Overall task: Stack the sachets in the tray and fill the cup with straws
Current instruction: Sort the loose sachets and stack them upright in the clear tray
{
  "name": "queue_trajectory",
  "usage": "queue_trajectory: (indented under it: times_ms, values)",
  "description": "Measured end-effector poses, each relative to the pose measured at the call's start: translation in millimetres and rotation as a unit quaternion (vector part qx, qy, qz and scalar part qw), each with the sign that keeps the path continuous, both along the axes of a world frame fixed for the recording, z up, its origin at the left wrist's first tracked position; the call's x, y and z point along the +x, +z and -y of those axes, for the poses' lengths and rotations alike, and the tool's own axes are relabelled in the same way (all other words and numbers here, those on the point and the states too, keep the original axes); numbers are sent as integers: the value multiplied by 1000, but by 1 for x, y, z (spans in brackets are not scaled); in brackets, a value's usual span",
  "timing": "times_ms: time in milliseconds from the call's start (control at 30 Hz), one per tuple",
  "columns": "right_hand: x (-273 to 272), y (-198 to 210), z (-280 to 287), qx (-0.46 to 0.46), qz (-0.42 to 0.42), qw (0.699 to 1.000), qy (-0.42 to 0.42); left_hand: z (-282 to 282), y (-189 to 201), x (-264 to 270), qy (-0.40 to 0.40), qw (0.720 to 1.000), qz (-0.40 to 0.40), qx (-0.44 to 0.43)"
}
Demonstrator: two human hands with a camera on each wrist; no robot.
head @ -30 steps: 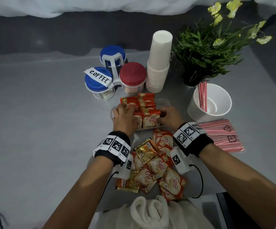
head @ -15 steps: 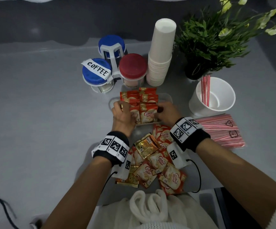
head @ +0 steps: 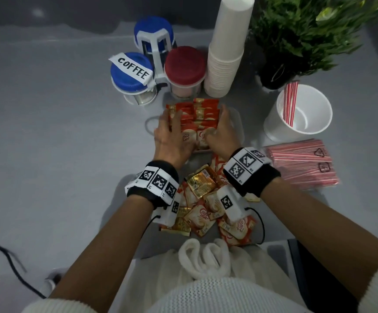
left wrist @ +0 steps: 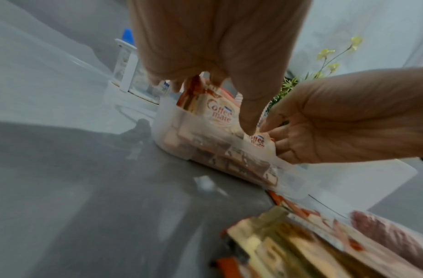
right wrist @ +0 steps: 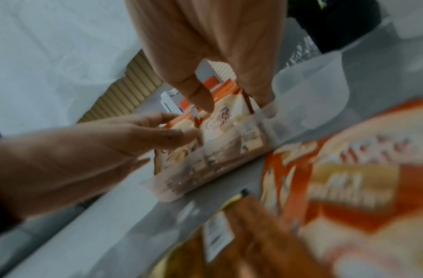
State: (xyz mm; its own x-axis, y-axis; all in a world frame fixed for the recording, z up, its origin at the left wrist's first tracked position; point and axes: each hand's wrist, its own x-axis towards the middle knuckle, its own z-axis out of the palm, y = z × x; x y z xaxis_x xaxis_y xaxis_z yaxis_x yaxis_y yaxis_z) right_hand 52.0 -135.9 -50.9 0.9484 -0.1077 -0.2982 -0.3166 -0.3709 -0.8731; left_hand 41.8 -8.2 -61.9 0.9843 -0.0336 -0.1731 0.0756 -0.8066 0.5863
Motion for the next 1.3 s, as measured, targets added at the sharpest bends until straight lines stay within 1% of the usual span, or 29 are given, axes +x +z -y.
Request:
queue_trajectory:
  times_ms: [33,100,167,233,300,367,467,533,567,667,800,867,967,1000,1033,1067,1100,1167,1200,1233,1267,1300]
  values:
    - [2,0,2,-26,23,999,13,0,2,1,-15,999,14,31]
    - [7,5,6,-141,67,986,65,0,7,6,-52,994,28,90]
    - [12,7,8,-251,79,955,136,2,11,13,-93,987,21,129]
    - [15,4,7,-306,78,929,194,2,13,18,-113,982,18,150]
    - [14,-2,8,-325,69,916,224,0,12,18,-113,979,21,171]
    - [11,-9,11,-343,54,908,237,-4,12,14,-98,978,27,181]
    - [10,-8,12,-331,54,914,227,-7,12,8,-86,980,39,175]
    - [10,-5,9,-309,54,924,218,-4,13,8,-96,980,35,172]
    - [11,-4,8,-307,54,924,222,-2,13,9,-105,979,27,173]
    - [13,-3,5,-335,55,909,243,3,15,13,-131,971,-3,202]
    - [19,2,5,-363,66,904,216,2,19,13,-143,956,-12,255]
    - [19,2,4,-368,60,896,241,-1,18,12,-146,956,-12,254]
    - [18,0,4,-394,34,872,290,-7,14,8,-149,959,3,240]
    - [20,1,6,-395,28,869,297,-9,12,7,-148,961,9,235]
    - [22,2,8,-384,28,873,299,-10,12,5,-146,962,14,232]
    - [22,5,10,-359,37,886,291,-11,12,4,-141,964,18,226]
    - [21,8,12,-326,55,906,265,-11,12,4,-132,968,24,214]
    - [16,11,17,-248,94,952,155,-9,14,3,-94,979,32,178]
    - [12,12,20,-213,98,967,97,-8,15,3,-67,985,28,157]
    - [7,12,22,-191,91,976,55,-7,15,2,-39,990,17,136]
    - [3,11,23,-174,74,981,32,-6,16,2,-11,993,0,114]
    - [-1,11,23,-158,56,985,27,-4,16,1,11,996,-17,90]
